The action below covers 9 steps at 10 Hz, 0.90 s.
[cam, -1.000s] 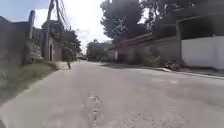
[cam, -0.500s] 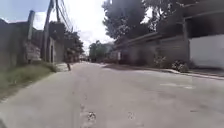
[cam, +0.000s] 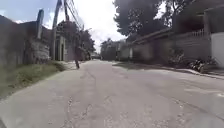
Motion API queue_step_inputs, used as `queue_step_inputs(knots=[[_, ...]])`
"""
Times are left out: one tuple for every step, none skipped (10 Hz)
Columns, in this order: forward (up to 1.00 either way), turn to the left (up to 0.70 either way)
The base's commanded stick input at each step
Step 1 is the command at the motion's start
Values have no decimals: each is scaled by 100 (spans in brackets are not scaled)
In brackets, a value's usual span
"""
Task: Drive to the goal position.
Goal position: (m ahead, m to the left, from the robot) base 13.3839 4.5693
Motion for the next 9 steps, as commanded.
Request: queue_step_inputs(knots=[[100,0],[100,0],[100,0],[100,0],[100,0],[100,0],[100,0],[100,0],[100,0]])
